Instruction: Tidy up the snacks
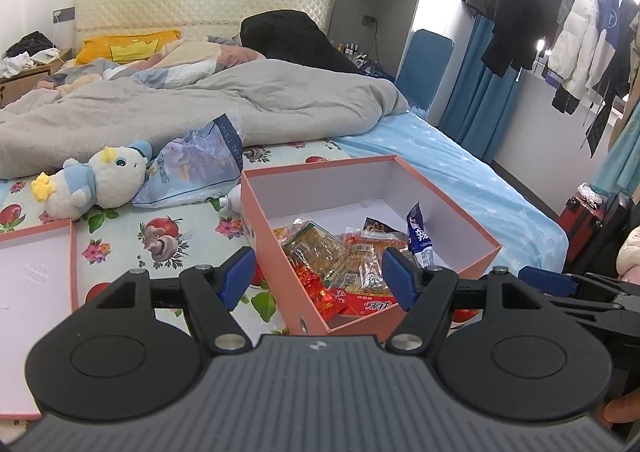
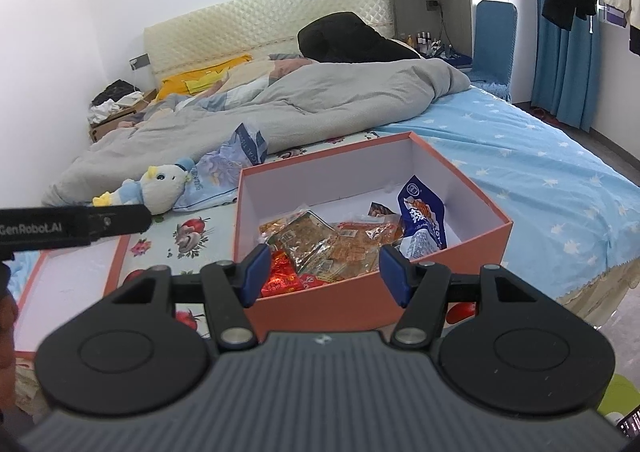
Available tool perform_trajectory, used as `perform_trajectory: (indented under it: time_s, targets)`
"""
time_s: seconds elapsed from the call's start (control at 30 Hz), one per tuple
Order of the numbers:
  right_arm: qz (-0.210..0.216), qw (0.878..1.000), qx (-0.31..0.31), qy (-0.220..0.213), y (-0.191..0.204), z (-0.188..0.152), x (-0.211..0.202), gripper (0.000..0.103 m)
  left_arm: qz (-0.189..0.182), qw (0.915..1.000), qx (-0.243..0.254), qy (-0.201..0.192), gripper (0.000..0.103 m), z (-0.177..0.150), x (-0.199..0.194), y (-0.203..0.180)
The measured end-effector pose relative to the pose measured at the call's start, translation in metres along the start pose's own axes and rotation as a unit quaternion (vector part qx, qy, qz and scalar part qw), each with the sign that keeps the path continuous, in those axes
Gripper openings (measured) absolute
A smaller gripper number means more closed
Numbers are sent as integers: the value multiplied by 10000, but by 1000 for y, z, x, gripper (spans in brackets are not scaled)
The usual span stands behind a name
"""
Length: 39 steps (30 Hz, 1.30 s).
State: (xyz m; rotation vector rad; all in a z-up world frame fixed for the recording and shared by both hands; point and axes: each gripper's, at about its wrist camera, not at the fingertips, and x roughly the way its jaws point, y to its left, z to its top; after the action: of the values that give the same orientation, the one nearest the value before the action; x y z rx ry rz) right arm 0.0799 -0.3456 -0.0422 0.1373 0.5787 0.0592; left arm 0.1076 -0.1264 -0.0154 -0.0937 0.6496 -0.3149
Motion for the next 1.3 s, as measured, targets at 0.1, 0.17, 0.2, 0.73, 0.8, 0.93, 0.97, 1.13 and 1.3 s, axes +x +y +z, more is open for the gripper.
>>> perform_trajectory:
  time_s: [0.1,0.17,0.2,0.73,0.8,0.93,0.97,1.13,1.3]
  targets:
    - [4,10000,1,-7,0,0,0,62,0,10000,26,-35,74,0,-4,-2]
    - [-1,10000,1,-11,0,1,0,62,4,10000,23,-45,74,1,-5,-3]
    - [9,10000,-3,-13,0,1,0,62,7,10000,25,-40,74,1,-5,-2]
    - [-55,9999,11,-90,-6,7,-1,71,229,9997,-7,-35,98,4,-12,-1]
    - [-101,9999,29,-88,-8,7,1,100,272,9996,3,-32,99,4,-13,-3]
    - [-197,9997,114,-128,-13,7,1,103,341,9994,25,-26,101,5,-14,-4]
    - [-204,9996,114,-134,-14,7,1,103,352,9994,18,-20,101,5,-14,-4]
    - [-246,9996,34,-151,-14,8,0,103,445,9990,-30,34,102,6,-11,-4]
    - [-233,9996,18,-184,-14,9,-1,103,504,9987,29,79,102,6,-9,-5]
